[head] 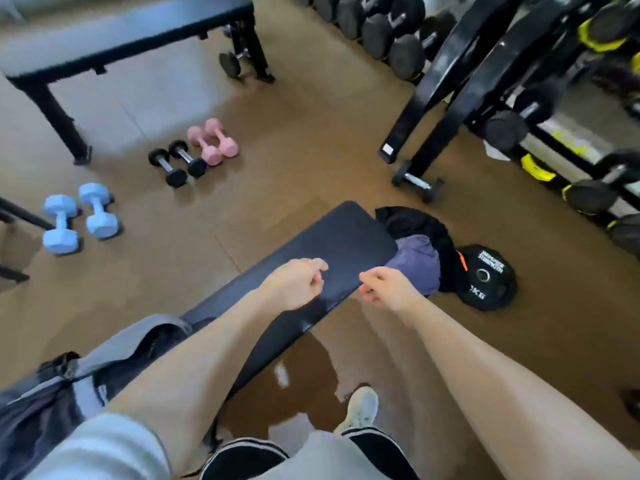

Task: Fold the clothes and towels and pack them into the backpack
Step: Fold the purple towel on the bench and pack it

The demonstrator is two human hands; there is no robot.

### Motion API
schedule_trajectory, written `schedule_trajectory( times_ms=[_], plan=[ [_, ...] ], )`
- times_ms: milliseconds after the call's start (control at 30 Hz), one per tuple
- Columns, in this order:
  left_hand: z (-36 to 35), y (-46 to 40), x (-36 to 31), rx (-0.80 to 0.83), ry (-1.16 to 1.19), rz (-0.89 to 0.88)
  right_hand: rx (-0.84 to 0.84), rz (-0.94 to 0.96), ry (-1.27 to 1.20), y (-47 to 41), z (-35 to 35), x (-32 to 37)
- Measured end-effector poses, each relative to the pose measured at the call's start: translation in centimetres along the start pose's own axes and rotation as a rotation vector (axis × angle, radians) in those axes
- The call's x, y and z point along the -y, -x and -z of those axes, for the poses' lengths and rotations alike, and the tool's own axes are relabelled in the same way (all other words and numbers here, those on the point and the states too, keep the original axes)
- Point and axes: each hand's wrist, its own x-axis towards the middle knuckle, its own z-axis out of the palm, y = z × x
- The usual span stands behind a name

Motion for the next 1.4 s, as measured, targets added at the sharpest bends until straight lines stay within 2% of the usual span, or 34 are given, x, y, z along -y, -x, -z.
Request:
schedule_trajectory(
  times_ms=[200, 300, 433, 600, 800, 900, 1033, 1167, 1267, 1400],
  plan=[
    [-2.2, -10.7, -12.2, 0.099, -0.087, -0.108, -0.120, -0.070, -0.009, -1.0, 16.0, -5.0],
    [-2.7, -15.2, -16.2, 0.115, -0.104, -0.150, -0.184, -0.068, -0.014, -2.3, 22.0, -6.3],
    [-3.8, -20.7, -19.0, 0.108, -0.051, -0.172, -0.208, -0.102, 0.006, -5.7, 26.6, -7.3],
    [-5.0, -29.3, -19.9, 0.206, -0.049, -0.160, -0.179, -0.123, 0.068, -11.4, 31.8, -7.2],
    [-5.8, -41.1, -21.3, 0.228, 0.002, -0.070, -0.194, -0.193, 0.098, -20.5, 38.1, -8.9],
    [-7.2, -46.6, -21.4, 0.233, 0.074, 0.018, -0.156, -0.205, 0.160, -25.7, 39.7, -10.4],
    [-12.1, -53.7, -18.8, 0.133, 0.186, 0.169, -0.018, -0.206, 0.293, -34.7, 39.6, -14.2],
    [-20.5, -61.1, -14.2, 0.080, 0.258, 0.284, 0.069, -0.183, 0.396, -47.2, 37.4, -20.6],
    [-27.8, -66.0, -10.6, 0.020, 0.330, 0.435, 0.094, -0.150, 0.508, -56.0, 35.1, -26.7],
    [-36.5, -71.8, -6.2, -0.107, 0.384, 0.536, 0.055, -0.005, 0.703, -65.0, 32.0, -34.7]
  ],
)
